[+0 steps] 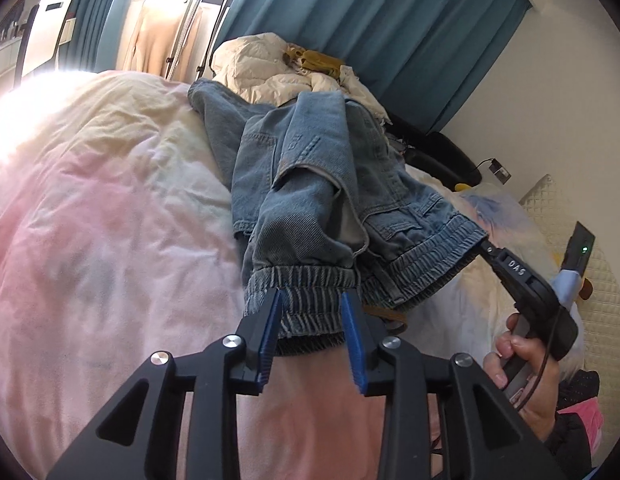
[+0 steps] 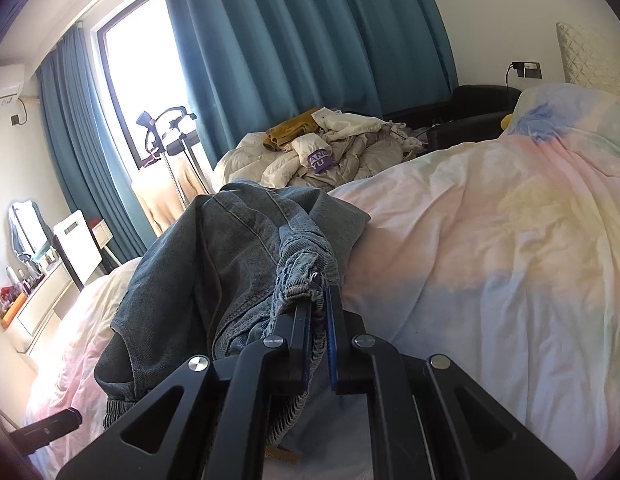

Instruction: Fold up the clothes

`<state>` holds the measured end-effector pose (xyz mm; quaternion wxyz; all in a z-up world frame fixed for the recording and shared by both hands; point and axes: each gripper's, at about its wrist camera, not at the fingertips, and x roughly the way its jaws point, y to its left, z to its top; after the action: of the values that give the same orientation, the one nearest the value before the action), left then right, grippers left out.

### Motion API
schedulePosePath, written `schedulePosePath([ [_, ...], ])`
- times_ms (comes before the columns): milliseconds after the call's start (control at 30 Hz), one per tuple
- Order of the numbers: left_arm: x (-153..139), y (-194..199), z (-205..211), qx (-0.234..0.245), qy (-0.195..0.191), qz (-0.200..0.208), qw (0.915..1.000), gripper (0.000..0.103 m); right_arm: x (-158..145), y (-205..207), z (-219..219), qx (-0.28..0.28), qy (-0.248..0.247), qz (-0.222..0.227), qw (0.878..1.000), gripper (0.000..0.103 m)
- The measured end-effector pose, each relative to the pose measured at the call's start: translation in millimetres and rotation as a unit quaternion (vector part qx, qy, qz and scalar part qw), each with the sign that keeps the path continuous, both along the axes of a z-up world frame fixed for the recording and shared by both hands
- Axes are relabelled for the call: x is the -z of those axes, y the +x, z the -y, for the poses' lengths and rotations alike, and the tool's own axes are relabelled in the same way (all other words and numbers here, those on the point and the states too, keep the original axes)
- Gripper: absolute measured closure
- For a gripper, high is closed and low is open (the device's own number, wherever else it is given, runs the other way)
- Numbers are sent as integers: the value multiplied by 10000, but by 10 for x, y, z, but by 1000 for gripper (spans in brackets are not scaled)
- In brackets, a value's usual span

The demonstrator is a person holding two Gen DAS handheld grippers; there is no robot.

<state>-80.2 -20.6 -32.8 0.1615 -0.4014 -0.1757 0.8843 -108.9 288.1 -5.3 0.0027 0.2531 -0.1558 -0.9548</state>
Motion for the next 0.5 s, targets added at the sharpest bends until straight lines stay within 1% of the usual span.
schedulePosePath([
  [100, 209, -133, 58, -180, -91, 408, 9990, 72, -10, -1, 19, 7, 38, 5, 10000, 98],
  [200, 323, -205, 152, -302, 90, 648, 9974, 70, -4, -5, 19, 0, 48, 29, 10000, 98],
  [333, 390, -256, 237, -176, 690, 839, 9939, 68, 12, -12, 4, -11, -6, 43, 10000, 98],
  [500, 474, -319, 343, -18, 1436, 1073, 9838, 65, -14, 24, -32, -50, -173, -53, 9998, 98],
])
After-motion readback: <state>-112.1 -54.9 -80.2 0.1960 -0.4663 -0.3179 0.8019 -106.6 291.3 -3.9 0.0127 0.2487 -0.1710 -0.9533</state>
